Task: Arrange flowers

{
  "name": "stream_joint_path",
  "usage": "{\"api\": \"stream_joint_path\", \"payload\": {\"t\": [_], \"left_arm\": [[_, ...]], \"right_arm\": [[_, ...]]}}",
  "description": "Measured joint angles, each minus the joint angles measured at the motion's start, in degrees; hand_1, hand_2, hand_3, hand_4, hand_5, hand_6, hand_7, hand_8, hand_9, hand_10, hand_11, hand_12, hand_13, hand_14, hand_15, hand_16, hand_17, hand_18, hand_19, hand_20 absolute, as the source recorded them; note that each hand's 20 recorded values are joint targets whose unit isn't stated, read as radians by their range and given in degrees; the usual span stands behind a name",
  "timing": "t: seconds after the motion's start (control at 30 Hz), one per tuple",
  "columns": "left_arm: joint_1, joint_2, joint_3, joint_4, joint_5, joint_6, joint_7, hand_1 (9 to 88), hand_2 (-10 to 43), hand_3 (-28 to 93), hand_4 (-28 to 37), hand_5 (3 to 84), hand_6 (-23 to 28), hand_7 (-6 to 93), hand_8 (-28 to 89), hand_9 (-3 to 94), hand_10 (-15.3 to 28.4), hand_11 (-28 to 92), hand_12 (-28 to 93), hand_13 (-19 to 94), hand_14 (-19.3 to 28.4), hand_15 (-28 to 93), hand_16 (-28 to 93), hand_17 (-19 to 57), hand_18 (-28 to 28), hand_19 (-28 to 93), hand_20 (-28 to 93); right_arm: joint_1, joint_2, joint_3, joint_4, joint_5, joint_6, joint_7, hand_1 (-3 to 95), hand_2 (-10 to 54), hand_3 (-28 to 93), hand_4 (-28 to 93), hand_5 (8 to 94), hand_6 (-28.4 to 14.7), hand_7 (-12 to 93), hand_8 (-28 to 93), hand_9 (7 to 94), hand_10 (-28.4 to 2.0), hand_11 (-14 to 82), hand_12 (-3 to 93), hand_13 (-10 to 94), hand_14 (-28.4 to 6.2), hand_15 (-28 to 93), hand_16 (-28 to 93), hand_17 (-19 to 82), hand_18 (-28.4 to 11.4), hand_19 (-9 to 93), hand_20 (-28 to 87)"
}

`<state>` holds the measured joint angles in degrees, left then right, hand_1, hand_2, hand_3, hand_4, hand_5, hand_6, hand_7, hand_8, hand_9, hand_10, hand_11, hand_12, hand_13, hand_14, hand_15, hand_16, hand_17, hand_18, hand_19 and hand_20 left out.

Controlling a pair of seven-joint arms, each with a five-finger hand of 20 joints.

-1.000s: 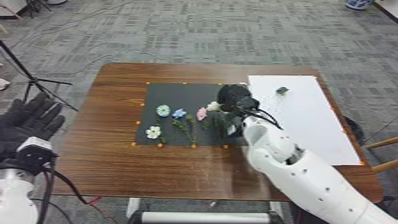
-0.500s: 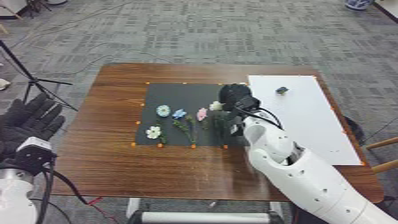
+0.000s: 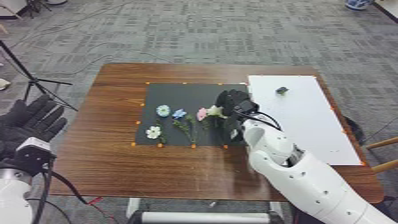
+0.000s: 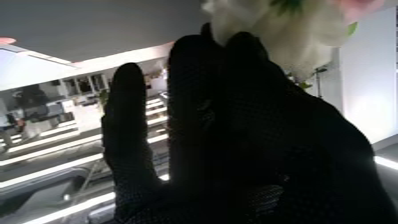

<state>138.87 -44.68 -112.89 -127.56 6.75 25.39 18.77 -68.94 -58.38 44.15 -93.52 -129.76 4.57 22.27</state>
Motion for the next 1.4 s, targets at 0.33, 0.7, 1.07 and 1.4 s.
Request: {"api": "stream_joint_path", "payload": {"t": [0.33,0.7,1.07,1.4], "left_arm": [[0.8,-0.33,-0.46,-0.08,-0.43,-0.18,0.74,26.9,17.1,70,-28.2,38.0,8.4,9.6,-7,31.2,13.2,16,13,23,13.6,27,-2,-2.2,12.2,23,12],[1.1,-0.33,-0.36,-0.09,-0.80,-0.23,1.55,27.0,17.0,70,-28.3,38.0,8.5,9.6,-7,31.3,13.2,16,13,23,13.6,27,-1,-2.3,12.2,23,12],[2.3,-1.25,-0.47,-0.14,1.20,-1.86,0.71,28.1,16.1,69,-28.0,38.6,7.2,10.2,-8,31.8,12.7,16,13,24,13.5,28,-1,-2.3,12.2,23,12],[3.1,-2.25,-1.10,-0.07,3.11,-4.66,-0.52,28.1,16.5,69,-27.9,38.4,7.1,9.7,-7,31.7,12.4,15,13,24,13.6,27,-1,-2.4,12.2,22,12]], "right_arm": [[-1.4,1.7,2.1,-3.1,0.3,-0.2,0.7,59.7,-9.5,71,-28,55.5,-2.3,21,-14,56.2,-14.0,15.2,15.3,61,-5.2,55,40,27,-22.4,73,34],[-2.6,3.2,6.4,-4.5,-0.1,0.0,2.7,58.4,-9.5,71,-28,48.2,-4.4,15,-12,44.7,-13.2,11.3,11.3,59,-8.1,61,35,27,-23.6,76,33],[9.1,3.8,3.1,8.7,-6.1,-15.6,10.0,54.9,-9.5,75,-28,43.1,-5.9,13,-11,39.4,-15.8,12.3,10.1,55,-11.7,66,31,27,-25.1,78,33],[13.0,5.4,0.4,12.7,-5.4,-8.7,12.2,59.5,-9.5,69,-28,48.2,-6.0,12,-12,44.5,-14.5,13.4,9.8,57,-9.9,65,32,29,-25.1,79,33]]}}
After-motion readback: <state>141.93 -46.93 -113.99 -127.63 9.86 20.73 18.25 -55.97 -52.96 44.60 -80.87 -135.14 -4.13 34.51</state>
